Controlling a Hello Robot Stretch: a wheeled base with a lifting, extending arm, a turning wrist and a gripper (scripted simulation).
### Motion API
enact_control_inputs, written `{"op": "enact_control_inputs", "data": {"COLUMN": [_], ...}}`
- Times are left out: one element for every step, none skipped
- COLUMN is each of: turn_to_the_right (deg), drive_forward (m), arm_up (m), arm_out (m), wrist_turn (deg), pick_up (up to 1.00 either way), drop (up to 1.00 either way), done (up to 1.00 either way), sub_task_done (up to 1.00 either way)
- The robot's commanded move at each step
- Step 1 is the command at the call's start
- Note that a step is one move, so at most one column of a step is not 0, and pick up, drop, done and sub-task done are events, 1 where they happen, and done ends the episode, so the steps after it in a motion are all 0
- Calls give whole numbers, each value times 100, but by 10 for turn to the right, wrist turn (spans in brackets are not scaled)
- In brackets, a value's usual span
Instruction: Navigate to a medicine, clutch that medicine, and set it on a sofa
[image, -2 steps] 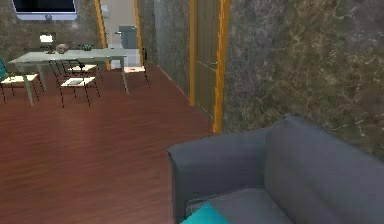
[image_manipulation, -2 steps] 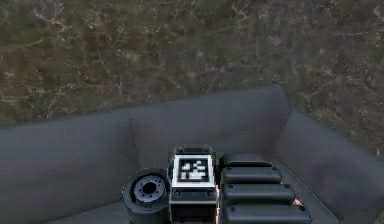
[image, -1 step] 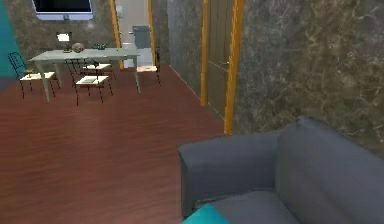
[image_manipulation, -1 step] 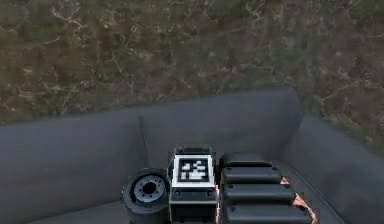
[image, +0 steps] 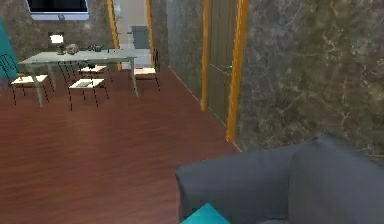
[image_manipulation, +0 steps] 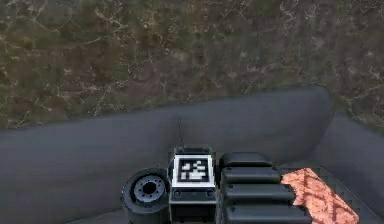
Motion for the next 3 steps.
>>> {"op": "enact_control_inputs", "data": {"turn_to_the_right": [450,450,450], "drive_forward": [0,0,0], "arm_up": [0,0,0], "arm_out": [0,0,0], "wrist_turn": [0,0,0], "pick_up": [0,0,0], "drop": [0,0,0], "done": [0,0,0], "sub_task_done": [0,0,0]}}
